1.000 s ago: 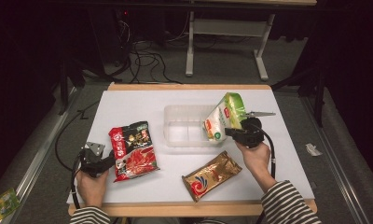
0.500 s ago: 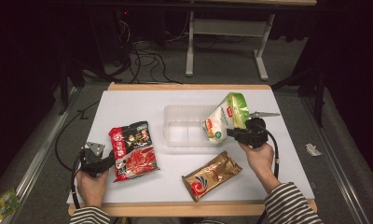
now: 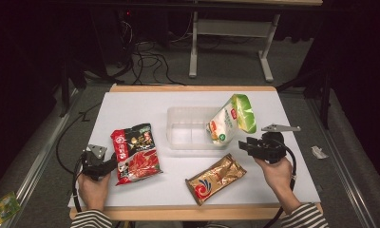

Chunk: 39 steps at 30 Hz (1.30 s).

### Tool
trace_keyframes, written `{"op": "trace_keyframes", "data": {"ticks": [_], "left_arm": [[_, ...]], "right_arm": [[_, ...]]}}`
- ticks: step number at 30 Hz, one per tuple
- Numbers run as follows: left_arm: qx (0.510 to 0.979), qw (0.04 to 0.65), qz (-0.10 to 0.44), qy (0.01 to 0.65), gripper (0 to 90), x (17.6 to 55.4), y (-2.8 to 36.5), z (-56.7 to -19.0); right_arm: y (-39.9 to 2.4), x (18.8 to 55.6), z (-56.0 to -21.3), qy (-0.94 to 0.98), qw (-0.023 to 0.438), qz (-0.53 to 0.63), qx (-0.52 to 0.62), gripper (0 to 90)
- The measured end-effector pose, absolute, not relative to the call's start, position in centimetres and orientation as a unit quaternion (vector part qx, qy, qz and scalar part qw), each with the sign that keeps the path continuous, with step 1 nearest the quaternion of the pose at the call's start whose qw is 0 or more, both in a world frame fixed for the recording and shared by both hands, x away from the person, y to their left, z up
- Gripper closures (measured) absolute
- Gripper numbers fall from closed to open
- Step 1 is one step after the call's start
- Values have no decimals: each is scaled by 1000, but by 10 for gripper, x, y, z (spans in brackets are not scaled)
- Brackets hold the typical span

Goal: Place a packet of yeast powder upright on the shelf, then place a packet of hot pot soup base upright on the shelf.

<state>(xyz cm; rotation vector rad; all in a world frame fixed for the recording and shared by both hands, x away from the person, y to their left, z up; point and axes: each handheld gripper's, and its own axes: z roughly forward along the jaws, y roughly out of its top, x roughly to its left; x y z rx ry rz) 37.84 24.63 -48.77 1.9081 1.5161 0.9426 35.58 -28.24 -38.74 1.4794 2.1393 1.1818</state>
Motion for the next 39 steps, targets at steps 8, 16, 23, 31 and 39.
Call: {"op": "trace_keyframes", "data": {"ticks": [8, 16, 23, 31, 39], "left_arm": [[705, 262, 348, 560, 334, 378, 246, -488], [705, 262, 347, 560, 335, 379, 247, -488], [706, 261, 347, 560, 336, 378, 247, -488], [705, 261, 348, 560, 336, 378, 246, -488], [705, 261, 348, 560, 335, 378, 246, -488]], "right_arm": [[-290, 336, -399, 748, 130, 402, 512, 537], [-298, 322, -427, 748, 90, 388, 531, 503], [-300, 318, -445, 746, 65, 376, 545, 456], [-295, 319, -460, 746, 33, 377, 549, 440], [-290, 325, -468, 744, 6, 379, 550, 463]]}}
